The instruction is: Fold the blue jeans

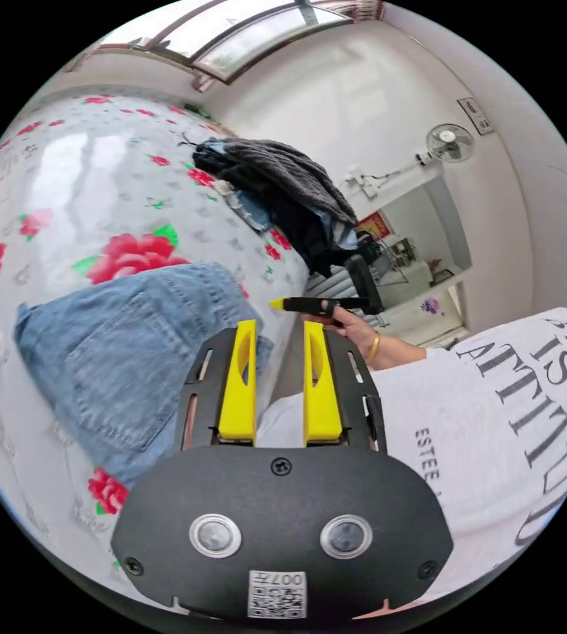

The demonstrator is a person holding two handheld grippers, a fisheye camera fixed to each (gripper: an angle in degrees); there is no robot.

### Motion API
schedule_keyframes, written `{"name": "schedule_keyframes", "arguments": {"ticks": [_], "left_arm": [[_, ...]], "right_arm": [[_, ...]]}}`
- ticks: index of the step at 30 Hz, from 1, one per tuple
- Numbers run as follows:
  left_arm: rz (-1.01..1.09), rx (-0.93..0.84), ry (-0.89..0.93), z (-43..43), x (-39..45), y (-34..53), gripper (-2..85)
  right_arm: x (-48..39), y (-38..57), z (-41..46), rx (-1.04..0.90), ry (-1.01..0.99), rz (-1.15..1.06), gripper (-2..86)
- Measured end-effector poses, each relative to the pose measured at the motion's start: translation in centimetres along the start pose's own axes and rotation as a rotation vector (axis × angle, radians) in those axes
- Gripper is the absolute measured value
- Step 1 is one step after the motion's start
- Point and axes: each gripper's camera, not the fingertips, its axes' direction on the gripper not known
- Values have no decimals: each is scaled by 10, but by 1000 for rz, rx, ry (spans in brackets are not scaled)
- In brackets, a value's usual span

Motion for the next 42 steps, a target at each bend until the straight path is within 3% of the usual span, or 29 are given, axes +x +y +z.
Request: {"name": "schedule_keyframes", "arguments": {"ticks": [5, 11, 15, 21, 23, 27, 29, 35, 39, 42], "left_arm": [[-279, 117, -257, -67, -51, 46, 120], [-514, 79, -302, -74, -96, 89, 141], [-561, 31, -283, -53, -110, 90, 114], [-562, 24, -248, -71, -113, 87, 50], [-547, 41, -236, -84, -107, 91, 70], [-465, 8, -272, -94, -84, 94, 121], [-392, -85, -295, -77, -68, 93, 134], [-330, -172, -447, -48, -46, 91, 133], [-325, -155, -471, -50, -39, 94, 123], [-325, -163, -504, -49, -35, 93, 94]], "right_arm": [[28, -8, 10, -18, -175, 49, 57], [37, -36, 51, -183, -230, 34, 102], [38, -49, 84, -318, -261, 57, 104], [41, -68, 96, -367, -253, 93, 99], [35, -76, 96, -389, -227, 64, 97], [-13, -115, 65, -252, -57, -83, 94], [-50, -146, 68, -250, -123, -185, 96], [-192, -243, 199, -554, -256, -438, 106], [-243, -266, 329, -874, -124, -427, 91], [-262, -274, 374, -971, -64, -452, 54]]}}
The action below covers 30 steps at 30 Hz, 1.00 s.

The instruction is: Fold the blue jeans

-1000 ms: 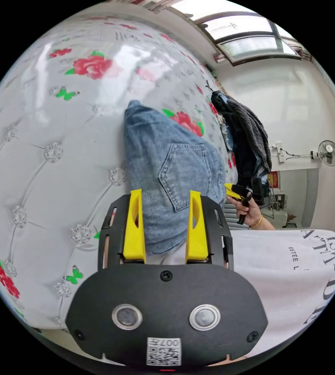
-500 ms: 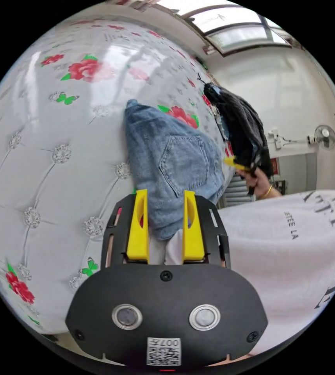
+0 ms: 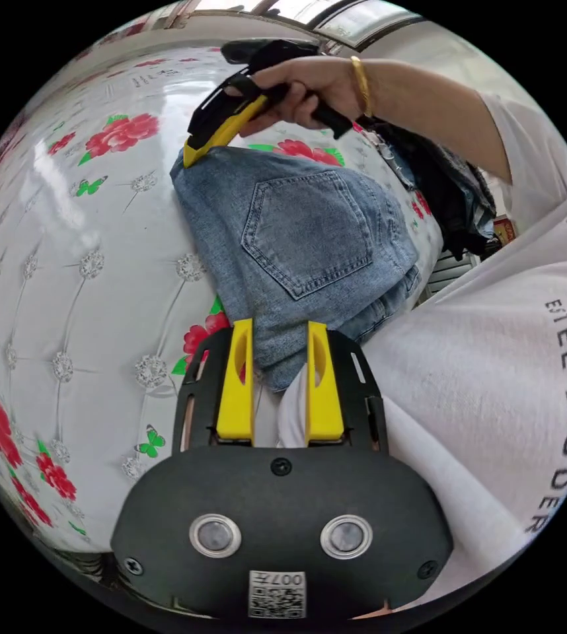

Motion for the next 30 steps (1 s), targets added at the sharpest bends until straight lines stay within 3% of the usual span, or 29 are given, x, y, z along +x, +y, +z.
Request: {"name": "schedule_keyframes", "arguments": {"ticks": [3, 6, 9, 14, 21, 28, 30], "left_arm": [[60, -13, -135, 0, 14, 0, 69], [69, -10, -167, 1, 15, -5, 67], [-6, 14, -59, -10, -3, -5, 82], [-181, 120, 116, -47, -38, 6, 132], [-336, 154, 397, -31, -78, -6, 146], [-295, 21, 358, -17, -74, -41, 98], [-271, 23, 361, -19, -74, -46, 88]], "right_arm": [[-4, -22, -9, -33, 101, -48, 32], [15, -23, -29, 71, 14, -8, 20], [41, 10, -76, 347, -47, 26, 43], [78, 110, -106, 449, -12, 5, 106], [176, 293, -64, 616, -234, 376, 135], [196, 272, 7, 436, -336, 366, 128], [190, 249, 3, 351, -209, 359, 117]]}}
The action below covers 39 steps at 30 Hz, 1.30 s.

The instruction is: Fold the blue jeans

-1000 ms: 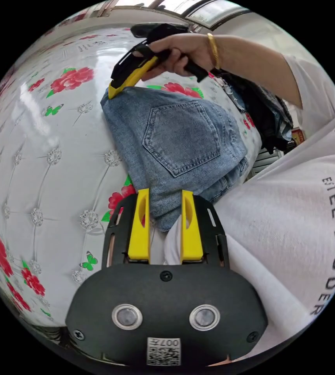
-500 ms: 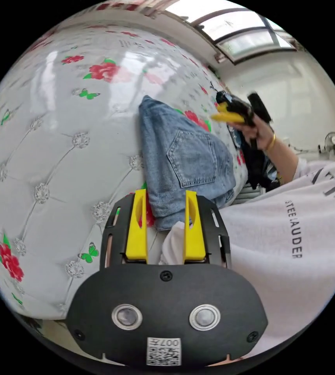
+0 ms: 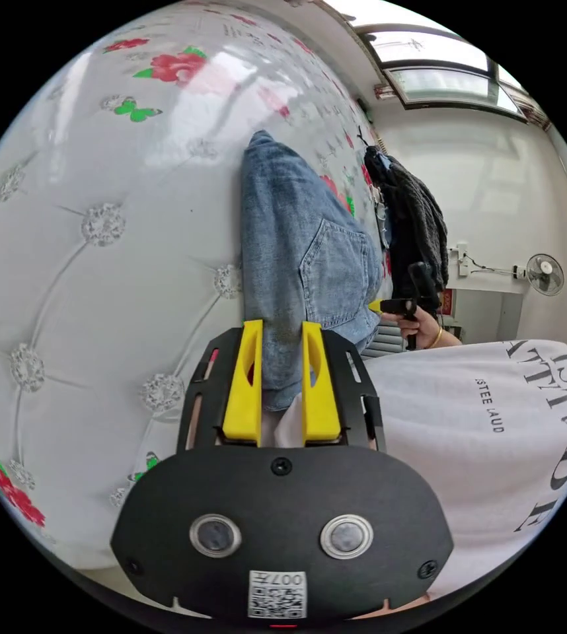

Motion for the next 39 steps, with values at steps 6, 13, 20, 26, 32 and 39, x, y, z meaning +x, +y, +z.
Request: {"name": "schedule_keyframes", "arguments": {"ticks": [6, 13, 20, 26, 32, 39], "left_arm": [[-73, 237, -158, -62, 0, -1, 78], [-308, 493, -183, -110, -50, 63, 74], [-488, 769, -346, -143, -81, 113, 106], [-380, 712, -268, -143, -128, 30, 122], [-272, 647, -395, -127, -137, -81, 115], [-305, 774, -576, -204, -128, -121, 109]], "right_arm": [[-26, -42, 4, -81, -6, 9, 82], [-91, -135, 74, -123, -287, 25, 64], [-255, -271, 169, -110, -304, -245, 56], [-278, -283, 175, -66, -278, -265, 56], [-239, -235, 186, 55, -460, -60, 65], [-400, -341, 260, -14, -553, -273, 77]]}}
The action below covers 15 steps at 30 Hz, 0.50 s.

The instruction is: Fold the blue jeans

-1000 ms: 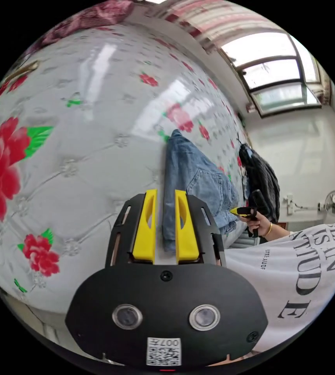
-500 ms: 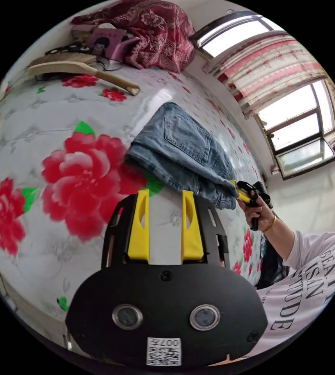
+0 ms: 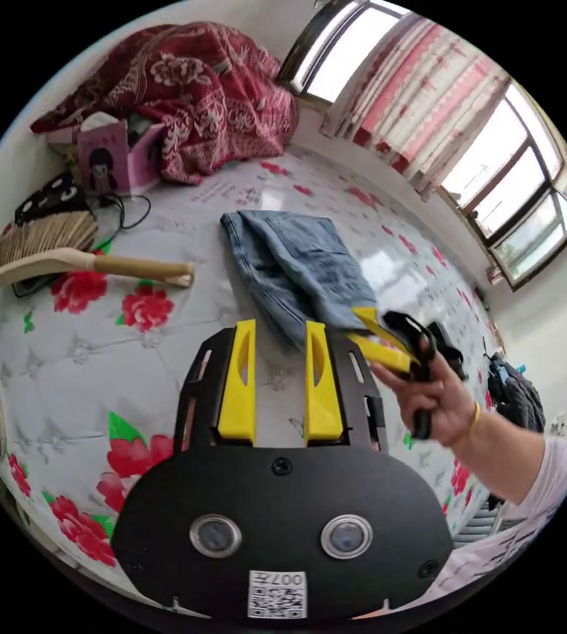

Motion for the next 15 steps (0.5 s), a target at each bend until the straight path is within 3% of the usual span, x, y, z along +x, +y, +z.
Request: {"name": "schedule_keyframes", "arguments": {"ticks": [3, 8, 11, 15], "left_arm": [[84, 28, -16, -21, 12, 28, 106], [334, -298, -68, 13, 70, 143, 72], [440, -396, -68, 10, 112, 199, 53], [576, -509, 29, 17, 166, 241, 47]], "right_arm": [[-57, 0, 16, -89, 228, -222, 78], [-80, 108, 6, -291, 733, -511, 81], [-63, 205, -41, -329, 946, -504, 84], [-48, 340, -122, -325, 1199, -325, 92]]}}
